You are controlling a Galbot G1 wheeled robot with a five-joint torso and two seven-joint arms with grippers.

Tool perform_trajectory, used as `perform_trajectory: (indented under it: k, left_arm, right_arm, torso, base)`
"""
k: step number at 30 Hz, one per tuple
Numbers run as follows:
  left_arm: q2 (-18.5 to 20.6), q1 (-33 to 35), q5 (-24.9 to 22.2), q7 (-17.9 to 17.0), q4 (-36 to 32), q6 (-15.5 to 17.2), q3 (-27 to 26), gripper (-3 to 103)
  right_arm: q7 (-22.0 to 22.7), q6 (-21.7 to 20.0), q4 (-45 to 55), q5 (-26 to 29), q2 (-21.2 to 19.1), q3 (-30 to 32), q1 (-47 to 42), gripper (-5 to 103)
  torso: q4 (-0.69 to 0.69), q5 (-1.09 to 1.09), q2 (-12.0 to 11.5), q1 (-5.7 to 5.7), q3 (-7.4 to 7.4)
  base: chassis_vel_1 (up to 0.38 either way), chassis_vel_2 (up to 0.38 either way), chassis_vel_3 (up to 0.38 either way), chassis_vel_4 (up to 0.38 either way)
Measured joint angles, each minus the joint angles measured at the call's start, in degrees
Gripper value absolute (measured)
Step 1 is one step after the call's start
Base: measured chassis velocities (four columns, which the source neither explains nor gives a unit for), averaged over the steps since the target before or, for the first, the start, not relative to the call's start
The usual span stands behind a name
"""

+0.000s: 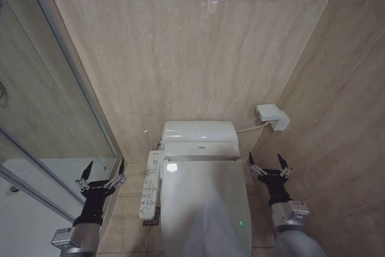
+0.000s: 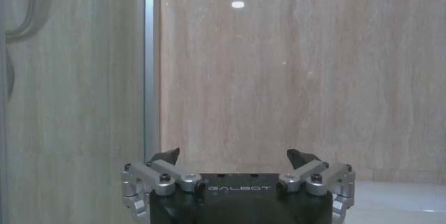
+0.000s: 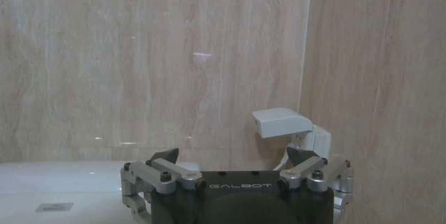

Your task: Open the toilet lid, clean the toilet bowl with a toilet brush, close the toilet lid, and flush.

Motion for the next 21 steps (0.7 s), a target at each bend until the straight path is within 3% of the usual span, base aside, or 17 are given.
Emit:
perform_trajectory:
  k: [21]
  left_arm:
    - [-1.24, 1.22, 2.96, 0.39, -0.24, 0.23, 0.59, 100]
  right_arm:
    - [0.00, 0.00, 0.00, 0.00, 0.00, 0.00, 0.00, 100]
  torso:
    - [0.00, 0.00, 0.00, 0.00, 0.00]
  base:
    - [0.000, 0.000, 0.000, 0.000]
